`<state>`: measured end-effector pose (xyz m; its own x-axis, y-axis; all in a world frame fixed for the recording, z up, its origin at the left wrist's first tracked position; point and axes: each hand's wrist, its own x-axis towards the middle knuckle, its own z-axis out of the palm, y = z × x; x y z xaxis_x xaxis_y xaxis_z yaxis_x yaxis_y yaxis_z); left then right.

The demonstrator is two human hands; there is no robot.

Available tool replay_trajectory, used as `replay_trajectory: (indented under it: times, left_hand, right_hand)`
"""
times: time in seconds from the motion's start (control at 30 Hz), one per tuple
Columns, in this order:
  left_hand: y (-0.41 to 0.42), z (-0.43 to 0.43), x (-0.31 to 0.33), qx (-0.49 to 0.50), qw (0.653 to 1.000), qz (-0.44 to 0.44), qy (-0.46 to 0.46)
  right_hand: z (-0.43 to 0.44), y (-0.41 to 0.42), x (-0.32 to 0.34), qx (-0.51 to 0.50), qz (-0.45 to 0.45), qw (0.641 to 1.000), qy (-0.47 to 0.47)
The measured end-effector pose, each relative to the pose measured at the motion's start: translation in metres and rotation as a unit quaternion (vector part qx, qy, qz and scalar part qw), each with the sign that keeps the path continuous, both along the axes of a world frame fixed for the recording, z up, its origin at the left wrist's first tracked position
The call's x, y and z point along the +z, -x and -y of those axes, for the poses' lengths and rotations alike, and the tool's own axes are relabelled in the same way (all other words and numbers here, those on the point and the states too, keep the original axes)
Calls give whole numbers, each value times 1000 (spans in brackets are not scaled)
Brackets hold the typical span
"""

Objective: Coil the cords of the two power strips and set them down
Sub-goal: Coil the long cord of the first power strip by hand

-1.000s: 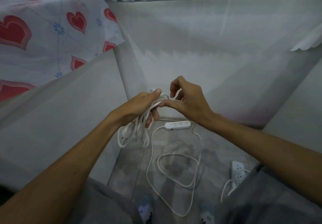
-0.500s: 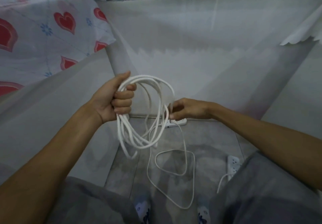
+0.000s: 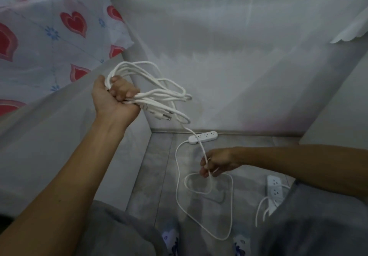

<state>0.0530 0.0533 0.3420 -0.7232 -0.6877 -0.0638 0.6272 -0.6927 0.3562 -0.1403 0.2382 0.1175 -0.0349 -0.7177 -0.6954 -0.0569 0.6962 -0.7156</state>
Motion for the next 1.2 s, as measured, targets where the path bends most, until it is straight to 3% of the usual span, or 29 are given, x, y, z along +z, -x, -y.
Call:
replay_trajectory:
  times: [0.1,0.17,0.3,0.47,0.6,0.7,0.73,0.8,0.9,0.97,1.1,1.2]
  left_hand:
    - [7,5,-3,72,996,46,-5]
    - [17,5,-9,89,990,102,41]
    - [41,-7,-31,54,961,220,156]
    - [65,-31,-52,-19,910,307,276]
    - [75,-42,-74,-81,802,388,447]
    - [76,-41,-87,-61,646,457,608]
    - [76,-40,-88,-51,608,468,639]
    - [72,-37,-86,-32,575,466,672]
    - [66,-34,-83,-81,576,455,675]
    - [64,-34,-80,-145,615,449,632]
    - [66,-40,-69,-221,743,428,464]
    - [66,-42,-56,-288,770,424,380]
  right_hand:
    - [-5,-19,-4,-29,58,998,0]
    - [-5,-33,-1,-22,38,999,28]
    - [3,-58,19,12,-17,995,93]
    - [11,-64,41,49,-83,990,105]
    - [26,-56,84,48,-170,966,188]
    - [29,-44,128,58,-184,948,252]
    - [27,-39,139,57,-186,945,263]
    - [24,-28,153,51,-207,935,284]
    - [24,-10,161,-29,-222,922,316]
    - [25,0,164,-83,-236,904,347]
    - [27,7,163,-154,-314,828,439]
    - [31,12,160,-204,-328,793,471]
